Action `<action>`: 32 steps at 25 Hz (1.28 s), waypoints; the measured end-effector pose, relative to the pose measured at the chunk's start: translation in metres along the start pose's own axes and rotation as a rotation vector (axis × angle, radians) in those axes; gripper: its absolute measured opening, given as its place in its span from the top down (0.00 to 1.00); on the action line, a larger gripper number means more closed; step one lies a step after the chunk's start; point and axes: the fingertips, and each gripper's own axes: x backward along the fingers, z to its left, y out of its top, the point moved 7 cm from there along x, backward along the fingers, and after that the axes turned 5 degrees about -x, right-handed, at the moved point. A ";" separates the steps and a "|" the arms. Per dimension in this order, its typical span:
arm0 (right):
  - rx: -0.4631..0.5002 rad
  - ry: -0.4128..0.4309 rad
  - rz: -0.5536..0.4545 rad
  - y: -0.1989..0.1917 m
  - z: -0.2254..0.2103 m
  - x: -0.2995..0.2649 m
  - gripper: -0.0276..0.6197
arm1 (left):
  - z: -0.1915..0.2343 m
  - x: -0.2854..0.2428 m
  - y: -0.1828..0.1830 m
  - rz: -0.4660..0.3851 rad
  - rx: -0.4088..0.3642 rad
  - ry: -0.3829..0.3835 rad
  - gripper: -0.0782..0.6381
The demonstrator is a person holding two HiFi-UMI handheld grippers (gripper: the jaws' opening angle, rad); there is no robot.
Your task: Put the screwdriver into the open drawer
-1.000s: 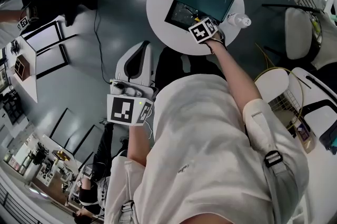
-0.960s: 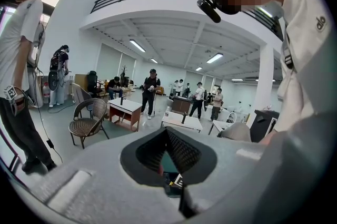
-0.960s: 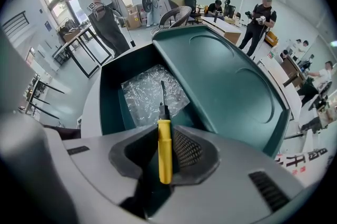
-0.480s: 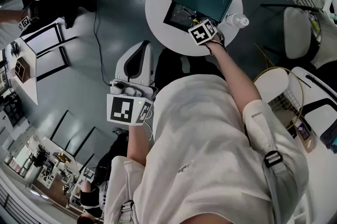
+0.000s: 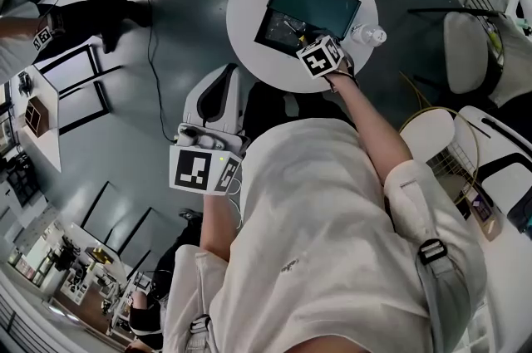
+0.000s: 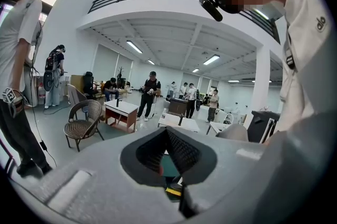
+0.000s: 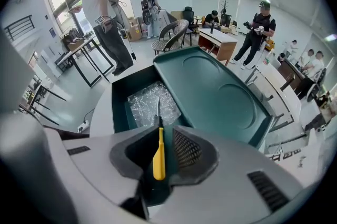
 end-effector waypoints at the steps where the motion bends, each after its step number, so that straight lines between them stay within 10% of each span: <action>1: 0.001 0.000 -0.012 0.002 0.000 0.004 0.83 | 0.000 0.000 0.001 -0.003 -0.002 -0.003 0.88; 21: -0.127 -0.028 -0.344 0.035 0.001 0.129 0.95 | 0.009 0.003 0.014 -0.071 -0.030 -0.032 0.88; 32: -0.234 -0.172 -0.417 0.042 0.033 0.165 0.95 | 0.057 0.021 0.016 -0.087 -0.041 -0.188 0.88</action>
